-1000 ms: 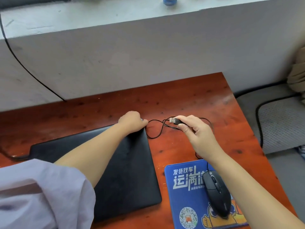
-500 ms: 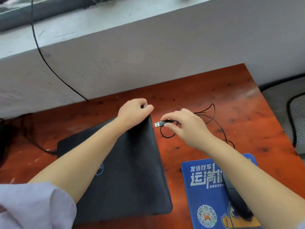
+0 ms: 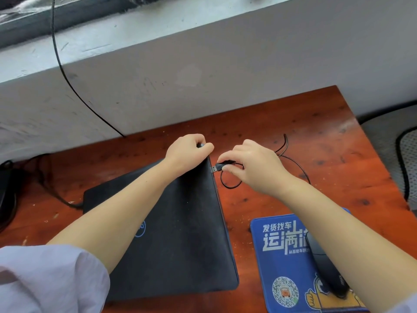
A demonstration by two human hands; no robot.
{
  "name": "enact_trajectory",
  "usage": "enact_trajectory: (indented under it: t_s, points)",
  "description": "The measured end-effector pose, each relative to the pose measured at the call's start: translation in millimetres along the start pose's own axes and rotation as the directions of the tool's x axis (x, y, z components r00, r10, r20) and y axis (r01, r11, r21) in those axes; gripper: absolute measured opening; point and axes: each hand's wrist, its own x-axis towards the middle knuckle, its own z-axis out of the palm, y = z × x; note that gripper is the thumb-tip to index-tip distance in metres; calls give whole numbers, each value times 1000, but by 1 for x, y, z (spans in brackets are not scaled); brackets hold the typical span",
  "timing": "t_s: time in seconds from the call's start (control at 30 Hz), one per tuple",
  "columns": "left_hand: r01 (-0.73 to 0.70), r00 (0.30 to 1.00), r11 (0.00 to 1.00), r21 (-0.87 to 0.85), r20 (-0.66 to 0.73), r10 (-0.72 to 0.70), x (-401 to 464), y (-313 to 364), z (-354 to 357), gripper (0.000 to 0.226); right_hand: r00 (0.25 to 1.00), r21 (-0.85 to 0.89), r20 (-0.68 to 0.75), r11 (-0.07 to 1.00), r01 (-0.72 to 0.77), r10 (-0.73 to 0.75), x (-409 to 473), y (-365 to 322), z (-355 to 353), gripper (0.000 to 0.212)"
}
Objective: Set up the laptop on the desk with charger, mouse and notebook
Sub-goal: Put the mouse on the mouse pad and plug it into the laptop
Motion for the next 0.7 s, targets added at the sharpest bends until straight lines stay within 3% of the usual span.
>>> enact_trajectory:
  t_s: [0.1,0.23,0.57,0.7]
  points:
    - [3,1000,1000,6,8,-3,0,0,2,24,1000,-6,27,1000,14,-14,2,1,-2,20]
    - [8,1000,1000,6,-2,-8,0,0,2,25,998,13,-68,1000,-8,9,-6,0,8,21]
    - [-4,1000,1000,6,12,4,0,1,7,23,996,296,-55,954,-52,71,-13,8,19,18]
    - [-11,1000,1000,10,20,11,1,2,11,23,996,303,-21,950,-79,90,-12,8,27,23]
